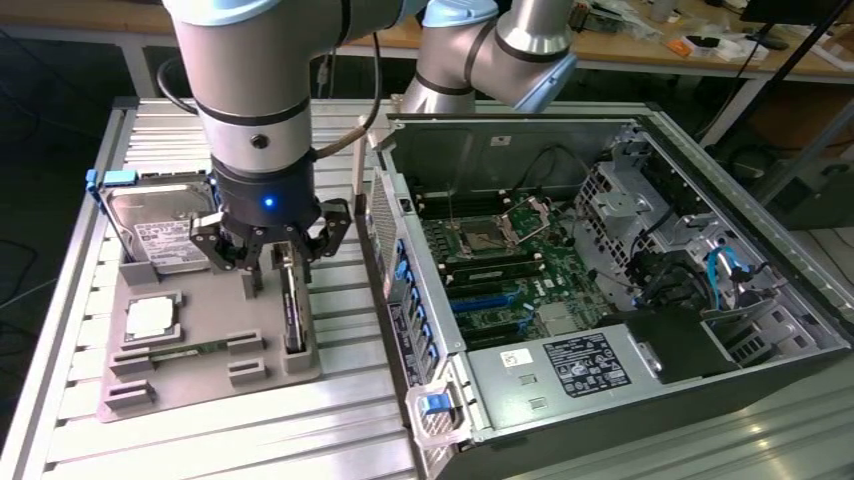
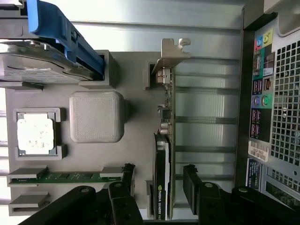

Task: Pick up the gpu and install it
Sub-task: 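Pick up the gpu and move the gpu toward the slot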

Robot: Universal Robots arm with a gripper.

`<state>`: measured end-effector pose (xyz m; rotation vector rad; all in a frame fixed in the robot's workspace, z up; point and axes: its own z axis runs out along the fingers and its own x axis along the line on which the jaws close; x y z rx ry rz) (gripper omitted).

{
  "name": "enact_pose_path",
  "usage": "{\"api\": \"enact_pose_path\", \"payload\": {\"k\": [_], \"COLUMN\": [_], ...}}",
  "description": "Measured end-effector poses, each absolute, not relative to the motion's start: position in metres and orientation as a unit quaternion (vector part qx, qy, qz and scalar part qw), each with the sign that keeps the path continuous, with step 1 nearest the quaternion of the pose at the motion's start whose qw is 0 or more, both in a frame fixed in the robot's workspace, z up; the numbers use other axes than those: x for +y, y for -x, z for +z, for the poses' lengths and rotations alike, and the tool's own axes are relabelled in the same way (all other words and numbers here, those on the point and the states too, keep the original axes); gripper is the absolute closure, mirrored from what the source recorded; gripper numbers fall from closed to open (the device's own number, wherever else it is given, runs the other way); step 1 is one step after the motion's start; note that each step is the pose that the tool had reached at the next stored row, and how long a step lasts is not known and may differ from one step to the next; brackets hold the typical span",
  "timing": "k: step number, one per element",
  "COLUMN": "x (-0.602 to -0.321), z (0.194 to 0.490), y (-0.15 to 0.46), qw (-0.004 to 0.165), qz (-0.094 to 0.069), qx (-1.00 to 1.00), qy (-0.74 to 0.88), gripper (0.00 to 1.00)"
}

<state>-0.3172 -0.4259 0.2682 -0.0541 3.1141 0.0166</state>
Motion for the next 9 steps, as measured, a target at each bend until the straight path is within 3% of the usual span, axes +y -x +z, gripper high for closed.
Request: {"api": "enact_pose_path", "payload": {"k": [9], "x": [-0.427], "z": [0.255], "y": [0.317], "qw": [0.014], "qz": [0.005], "qx": [1.0], "qy": [0.017], "gripper": [0.46]}}
